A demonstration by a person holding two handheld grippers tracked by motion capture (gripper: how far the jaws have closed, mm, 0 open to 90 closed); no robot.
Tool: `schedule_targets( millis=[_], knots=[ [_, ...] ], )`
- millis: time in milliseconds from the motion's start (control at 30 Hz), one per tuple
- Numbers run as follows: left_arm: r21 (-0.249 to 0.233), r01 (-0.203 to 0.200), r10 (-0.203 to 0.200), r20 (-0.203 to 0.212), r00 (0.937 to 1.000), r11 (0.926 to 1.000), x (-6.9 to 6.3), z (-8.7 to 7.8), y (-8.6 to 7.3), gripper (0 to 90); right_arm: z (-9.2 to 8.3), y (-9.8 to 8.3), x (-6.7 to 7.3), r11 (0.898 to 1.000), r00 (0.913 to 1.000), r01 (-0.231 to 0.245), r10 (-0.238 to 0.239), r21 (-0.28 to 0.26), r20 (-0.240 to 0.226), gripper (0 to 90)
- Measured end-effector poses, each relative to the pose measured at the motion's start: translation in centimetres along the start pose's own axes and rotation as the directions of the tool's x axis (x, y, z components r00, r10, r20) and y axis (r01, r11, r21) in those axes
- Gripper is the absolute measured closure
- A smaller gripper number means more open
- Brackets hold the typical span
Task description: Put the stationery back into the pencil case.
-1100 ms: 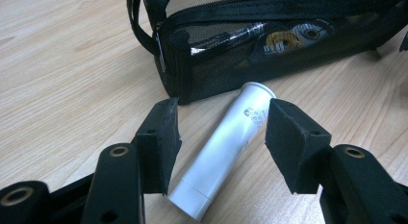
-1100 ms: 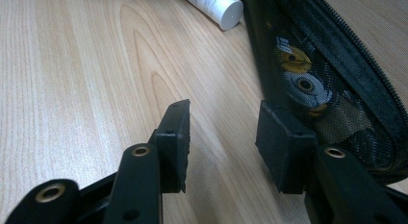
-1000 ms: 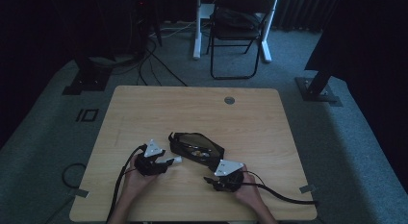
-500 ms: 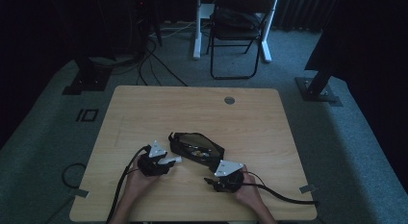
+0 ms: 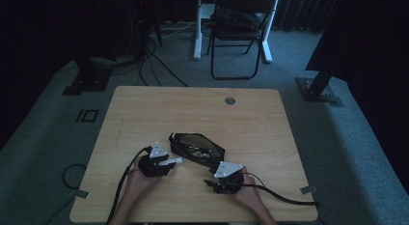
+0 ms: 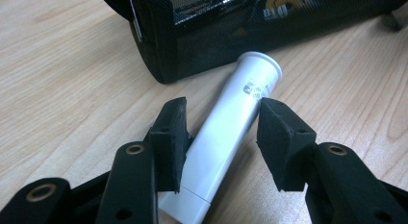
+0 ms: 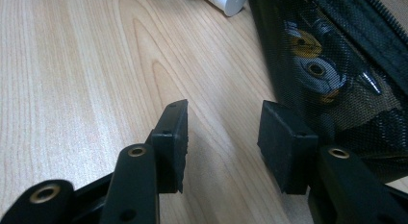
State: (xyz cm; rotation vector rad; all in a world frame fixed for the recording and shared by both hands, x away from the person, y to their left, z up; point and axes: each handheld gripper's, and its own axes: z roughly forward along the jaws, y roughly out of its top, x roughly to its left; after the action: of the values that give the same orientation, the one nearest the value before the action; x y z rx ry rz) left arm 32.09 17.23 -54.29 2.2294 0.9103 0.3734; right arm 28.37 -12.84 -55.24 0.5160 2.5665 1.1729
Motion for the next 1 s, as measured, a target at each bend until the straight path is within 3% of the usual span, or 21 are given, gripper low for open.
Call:
schedule_targets(
  millis=[233,733,1000],
  knots=[
    [0.025,-0.009,0.010,-0.011,0.9999,0.9997,-0.16,0.31,-0.11,57.2,0.07,-0.07,0.00,1.000,1.0000,-0.008,0.008,0.001,-0.005,53.4],
    [0.026,-0.018,0.019,-0.009,0.9998,0.9995,-0.21,0.10,-0.28,68.5,0.33,-0.35,-0.06,1.000,0.9999,-0.008,0.008,0.015,-0.013,52.6],
    [0.022,-0.022,0.022,-0.011,0.9997,0.9995,-0.28,0.05,-0.36,69.5,0.48,-0.56,-0.11,1.000,0.9997,-0.015,0.016,0.015,-0.017,52.0]
  ],
)
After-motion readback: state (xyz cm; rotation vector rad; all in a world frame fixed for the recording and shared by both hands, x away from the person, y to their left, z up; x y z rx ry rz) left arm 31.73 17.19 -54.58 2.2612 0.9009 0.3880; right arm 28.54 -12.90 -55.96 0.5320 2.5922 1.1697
